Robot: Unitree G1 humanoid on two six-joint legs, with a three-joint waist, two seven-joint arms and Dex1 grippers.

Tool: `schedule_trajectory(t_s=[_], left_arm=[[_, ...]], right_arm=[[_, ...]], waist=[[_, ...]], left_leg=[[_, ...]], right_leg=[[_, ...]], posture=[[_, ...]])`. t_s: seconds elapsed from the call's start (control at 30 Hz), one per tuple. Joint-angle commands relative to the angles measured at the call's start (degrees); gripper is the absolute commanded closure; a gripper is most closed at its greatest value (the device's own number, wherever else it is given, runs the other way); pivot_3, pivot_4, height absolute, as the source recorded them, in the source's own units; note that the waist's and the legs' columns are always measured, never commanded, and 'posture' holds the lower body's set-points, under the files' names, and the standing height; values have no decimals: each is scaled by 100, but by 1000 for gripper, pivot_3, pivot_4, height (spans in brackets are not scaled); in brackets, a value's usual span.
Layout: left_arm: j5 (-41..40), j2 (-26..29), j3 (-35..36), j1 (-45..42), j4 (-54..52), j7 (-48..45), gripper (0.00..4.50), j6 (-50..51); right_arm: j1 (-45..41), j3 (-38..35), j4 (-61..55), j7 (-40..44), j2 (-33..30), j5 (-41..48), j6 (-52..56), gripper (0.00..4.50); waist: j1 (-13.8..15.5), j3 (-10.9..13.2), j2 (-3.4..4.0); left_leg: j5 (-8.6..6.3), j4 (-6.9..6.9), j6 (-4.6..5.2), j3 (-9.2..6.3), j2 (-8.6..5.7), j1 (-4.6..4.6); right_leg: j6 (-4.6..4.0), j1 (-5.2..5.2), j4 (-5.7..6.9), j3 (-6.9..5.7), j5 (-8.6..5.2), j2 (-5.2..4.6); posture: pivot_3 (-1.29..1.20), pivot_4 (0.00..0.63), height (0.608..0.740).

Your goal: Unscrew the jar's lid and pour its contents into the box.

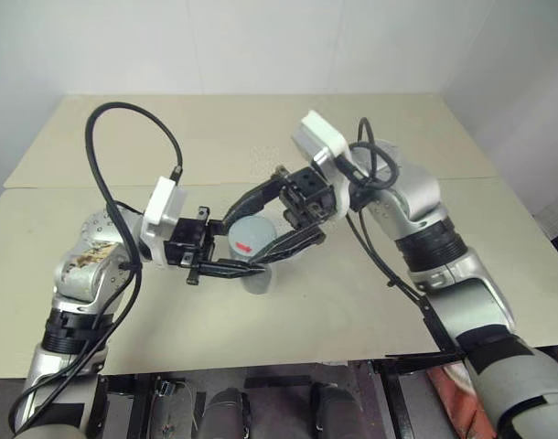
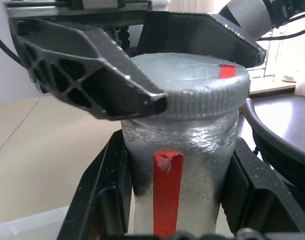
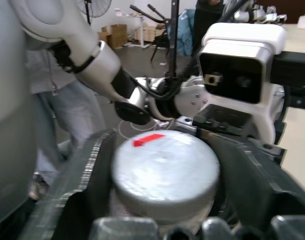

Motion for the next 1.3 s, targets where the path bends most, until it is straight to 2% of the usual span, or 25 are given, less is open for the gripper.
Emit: schedule_trajectory(t_s=[0.03,0.33,0.53,0.9,1.07,1.3], left_arm=[[-146,-6,158,81,-277,132,2515,-52],[109,128,781,481,126,1064,2515,-81],[642,-198,622,199,429,1936,2515,-309],[843,-542,285,-72,485,2135,2515,-376],[823,-525,300,-123,483,2065,2515,-359],[733,-356,426,-14,378,1957,2515,-308]], right_arm=[[204,-399,-265,-501,-30,-274,-146,24],[1537,-1367,-2790,-2596,-633,-116,959,24],[1856,-1442,-3834,-4036,-496,-118,1835,24],[1189,-671,-3662,-5657,185,-1004,2686,24],[1047,-497,-3409,-5841,384,-1291,2692,24],[1089,-578,-3310,-5830,294,-1373,2758,24]], waist=[[8,0,0],[16,0,0],[10,0,-1],[-2,0,-1],[4,0,0],[-3,0,-1]], left_leg=[[0,0,0,-1,0,0],[2,-1,-5,-2,1,-4],[6,0,-11,-1,1,6],[7,0,-10,-1,-1,2],[7,0,-10,-2,-1,1],[7,-1,-9,-2,0,0]], right_leg=[[0,0,0,-1,0,0],[0,-4,-1,-3,0,0],[-1,-2,5,1,0,0],[-2,-4,15,1,2,0],[-2,-3,13,0,2,0],[-2,-4,10,0,1,0]], posture=[[0,150,740],[0,150,740],[0,150,740],[0,150,740],[0,150,740],[0,150,740]])
